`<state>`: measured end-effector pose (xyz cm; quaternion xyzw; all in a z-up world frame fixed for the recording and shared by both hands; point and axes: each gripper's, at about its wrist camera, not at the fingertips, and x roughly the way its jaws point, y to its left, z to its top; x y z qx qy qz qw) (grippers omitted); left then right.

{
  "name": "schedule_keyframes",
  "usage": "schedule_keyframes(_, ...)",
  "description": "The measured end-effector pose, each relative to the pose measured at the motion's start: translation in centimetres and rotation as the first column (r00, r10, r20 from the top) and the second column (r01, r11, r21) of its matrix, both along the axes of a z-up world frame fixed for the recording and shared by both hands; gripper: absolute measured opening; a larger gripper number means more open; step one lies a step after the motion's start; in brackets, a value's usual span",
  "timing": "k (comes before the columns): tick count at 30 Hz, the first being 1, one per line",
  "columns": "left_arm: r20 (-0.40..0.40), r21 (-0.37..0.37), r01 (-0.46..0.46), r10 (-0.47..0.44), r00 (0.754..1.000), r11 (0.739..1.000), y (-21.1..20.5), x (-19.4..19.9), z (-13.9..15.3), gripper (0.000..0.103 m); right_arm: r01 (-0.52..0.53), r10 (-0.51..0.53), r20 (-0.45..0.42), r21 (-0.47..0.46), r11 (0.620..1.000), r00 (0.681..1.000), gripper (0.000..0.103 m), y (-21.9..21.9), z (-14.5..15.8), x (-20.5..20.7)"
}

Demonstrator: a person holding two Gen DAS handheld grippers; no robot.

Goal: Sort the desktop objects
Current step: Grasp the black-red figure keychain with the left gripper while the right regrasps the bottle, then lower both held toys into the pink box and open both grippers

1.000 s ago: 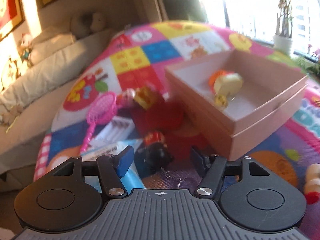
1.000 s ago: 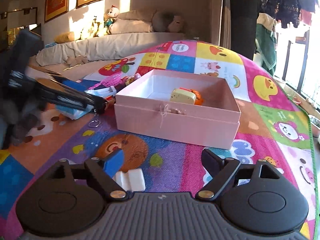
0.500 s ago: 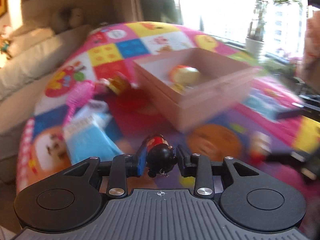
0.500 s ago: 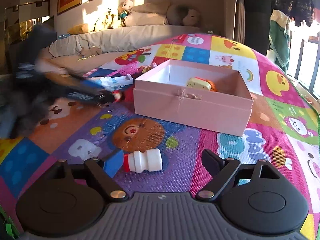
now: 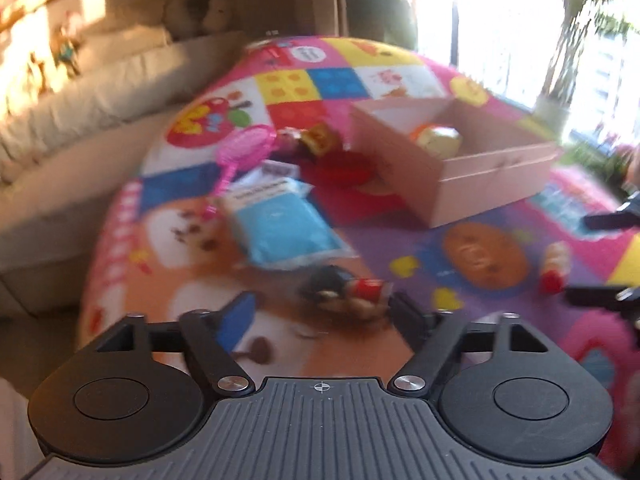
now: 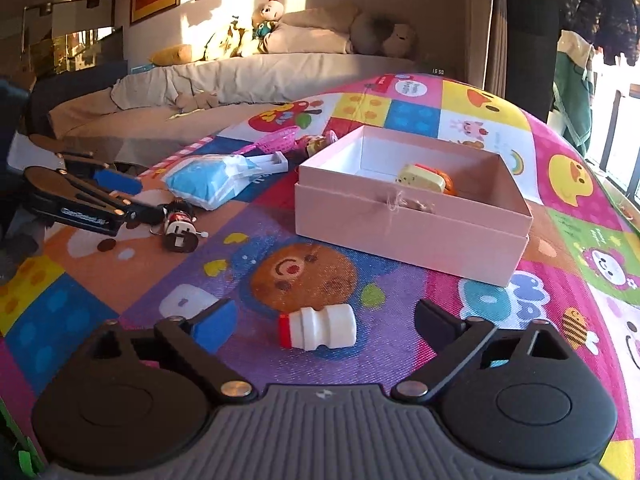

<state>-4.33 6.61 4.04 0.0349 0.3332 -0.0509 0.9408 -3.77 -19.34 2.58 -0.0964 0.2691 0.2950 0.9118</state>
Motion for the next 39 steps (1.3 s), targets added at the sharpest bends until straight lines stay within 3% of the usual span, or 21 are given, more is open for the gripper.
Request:
schedule_keyframes(2, -0.002, -0.007, 0.017, -0.017, 1.000, 1.000, -0.5, 0.2, -0.4, 0.089, -0.010, 0.010, -0.002, -0.006, 1.000, 1.000, 0.098, 0.2, -0.1, 0.0)
schedule_keyframes(7, -0.019, 0.056, 0.041, -0.040, 0.999, 0.998, -1.9, 2.4, -1.9, 0.091, -0.044, 0.043, -0.014, -0.021, 0.999, 0.999, 0.097, 0.8, -0.4, 0.1)
schedule_keyframes(9, -0.028, 0.059, 0.043, -0.041, 0.999, 0.997, -2.2, 3.2, -2.3, 0.088, -0.050, 0.049, -0.042, -0.024, 0.998, 0.998, 0.087, 1.0, -0.6, 0.6)
schedule_keyframes(13, -0.040, 0.057, 0.053, -0.051, 0.998, 0.997, -2.5, 3.8, -2.7, 0.072, -0.043, 0.041, -0.077, -0.032, 0.999, 0.996, 0.082, 1.0, -1.1, 1.3)
schedule_keyframes(18, -0.039, 0.062, 0.055, -0.052, 0.998, 0.997, -2.9, 2.8, -2.3, 0.072, -0.050, 0.044, -0.118, -0.047, 0.998, 0.992, 0.048, 1.0, -1.2, 1.8)
schedule_keyframes(22, -0.010, 0.002, 0.114, -0.114, 0.993, 0.993, -3.6, 1.2, 0.3, 0.072, -0.060, 0.054, -0.139, -0.037, 0.997, 0.989, 0.043, 0.2, -0.2, 1.6)
schedule_keyframes(25, 0.092, -0.040, 0.154, -0.150, 0.984, 0.987, -4.2, 1.4, 4.9, 0.072, -0.056, 0.056, -0.069, -0.005, 0.998, 0.996, 0.043, -1.0, 2.9, 1.2)
schedule_keyframes(28, 0.218, -0.074, 0.179, -0.159, 0.963, 0.981, -4.9, 3.0, 9.3, 0.072, -0.039, 0.031, 0.074, 0.112, 0.993, 0.997, 0.043, -3.1, 9.1, 1.6)
schedule_keyframes(31, 0.299, -0.072, 0.198, -0.168, 0.939, 0.978, -6.6, 5.6, 11.6, 0.072, 0.013, -0.047, 0.219, 0.154, 0.988, 0.975, 0.043, -3.9, 13.8, 2.7)
schedule_keyframes(33, 0.299, -0.071, 0.198, -0.168, 0.939, 0.978, -8.0, 8.0, 11.8, 0.072, 0.070, -0.105, 0.299, 0.126, 0.990, 0.949, 0.043, -3.5, 14.9, 4.0)
schedule_keyframes(39, 0.217, -0.124, 0.181, -0.152, 0.964, 0.975, -9.8, 14.2, 9.4, 0.072, 0.185, -0.210, 0.208, 0.133, 0.974, 0.955, 0.043, -3.3, 14.0, 9.8)
